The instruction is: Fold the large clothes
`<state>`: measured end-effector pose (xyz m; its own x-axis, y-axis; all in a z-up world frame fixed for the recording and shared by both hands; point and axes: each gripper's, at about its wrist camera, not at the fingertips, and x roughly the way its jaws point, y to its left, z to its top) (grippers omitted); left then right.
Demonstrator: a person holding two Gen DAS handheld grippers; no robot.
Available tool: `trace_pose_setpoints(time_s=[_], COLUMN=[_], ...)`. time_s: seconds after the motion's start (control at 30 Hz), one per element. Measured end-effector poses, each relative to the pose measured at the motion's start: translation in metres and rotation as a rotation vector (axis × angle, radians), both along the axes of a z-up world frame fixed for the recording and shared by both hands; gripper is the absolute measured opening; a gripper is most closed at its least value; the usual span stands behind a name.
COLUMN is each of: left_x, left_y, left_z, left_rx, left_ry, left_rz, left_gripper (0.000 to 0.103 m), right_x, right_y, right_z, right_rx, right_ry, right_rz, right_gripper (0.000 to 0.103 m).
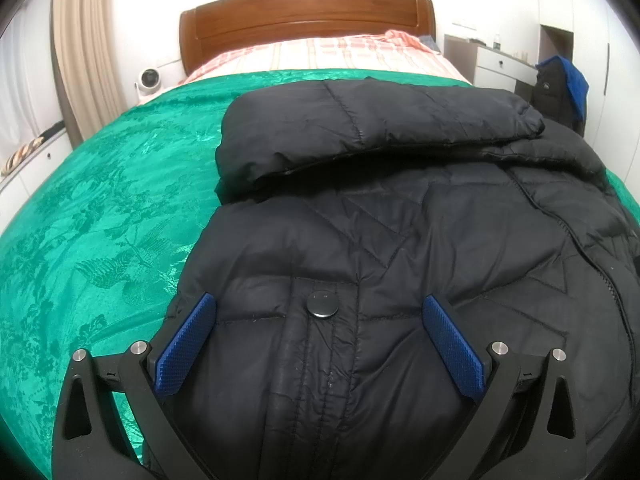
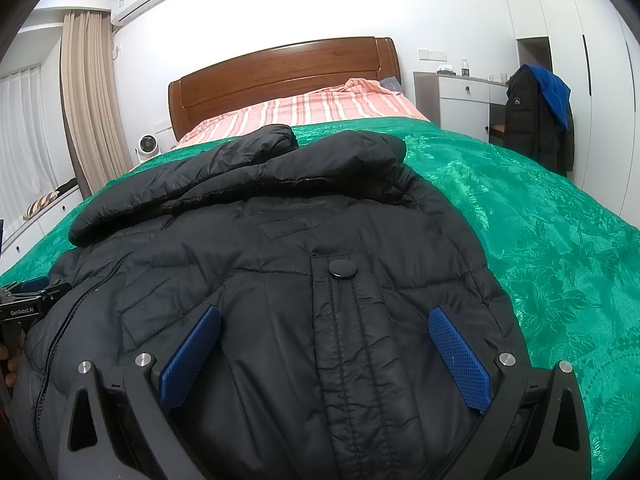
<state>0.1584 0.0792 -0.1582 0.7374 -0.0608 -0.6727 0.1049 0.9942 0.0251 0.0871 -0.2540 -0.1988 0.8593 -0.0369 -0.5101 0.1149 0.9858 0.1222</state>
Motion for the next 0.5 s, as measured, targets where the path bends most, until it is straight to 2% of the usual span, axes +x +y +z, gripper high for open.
trace_pose_setpoints(time_s=[0.5], left_x=[-0.0006], left_y=[-0.0020], left_z=[0.0009], left_rx=[0.009], left_ry=[0.000], left_rz=[0.005], left_gripper=[0.103], right_x=[0.0001], right_y=[0.0003], right_z=[0.0005], right_rx=[0.000], right_ry=[0.001], right_rz=[-0.001], right_gripper=[0.103])
